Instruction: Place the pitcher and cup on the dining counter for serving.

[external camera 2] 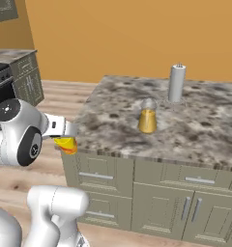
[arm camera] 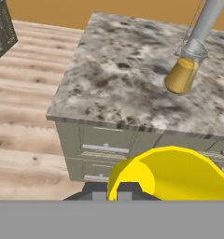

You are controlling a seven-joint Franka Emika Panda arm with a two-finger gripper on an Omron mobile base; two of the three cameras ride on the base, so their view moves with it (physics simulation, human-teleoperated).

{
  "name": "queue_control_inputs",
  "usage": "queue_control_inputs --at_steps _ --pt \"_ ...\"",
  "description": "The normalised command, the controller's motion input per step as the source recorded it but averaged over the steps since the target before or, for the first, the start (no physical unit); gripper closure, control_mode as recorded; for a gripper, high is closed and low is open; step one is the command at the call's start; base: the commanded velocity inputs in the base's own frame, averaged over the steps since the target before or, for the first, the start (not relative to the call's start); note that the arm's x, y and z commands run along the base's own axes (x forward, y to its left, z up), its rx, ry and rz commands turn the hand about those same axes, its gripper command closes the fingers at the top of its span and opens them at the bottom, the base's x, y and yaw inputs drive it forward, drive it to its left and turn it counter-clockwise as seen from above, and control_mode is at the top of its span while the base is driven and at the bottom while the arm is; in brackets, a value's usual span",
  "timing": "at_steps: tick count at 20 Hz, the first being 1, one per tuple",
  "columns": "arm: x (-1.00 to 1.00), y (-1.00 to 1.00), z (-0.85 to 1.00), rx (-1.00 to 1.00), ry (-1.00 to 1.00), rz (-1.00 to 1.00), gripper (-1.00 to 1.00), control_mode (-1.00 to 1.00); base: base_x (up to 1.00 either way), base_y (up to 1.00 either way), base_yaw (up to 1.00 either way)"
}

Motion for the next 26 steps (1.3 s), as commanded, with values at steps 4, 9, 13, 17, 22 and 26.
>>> queue_control_inputs --at_steps 4,9,13,17,22,26 --pt "0.00 0.00 0.00 0.00 0.00 0.00 1.00 1.00 0.71 0.03 -0.20" --pt "0.00 0.00 0.00 0.00 0.00 0.00 1.00 1.00 0.41 0.08 -0.21" --pt "0.00 0.00 0.00 0.00 0.00 0.00 1.00 1.00 0.23 0.19 -0.11" --pt "0.00 0.00 0.00 0.00 0.00 0.00 1.00 1.00 0.10 0.40 -0.04" --pt "0.00 0.00 0.00 0.00 0.00 0.00 1.00 1.00 0.37 0.40 -0.01" --pt "0.00 0.00 0.00 0.00 0.00 0.00 1.00 1.00 0.72 0.06 0.00"
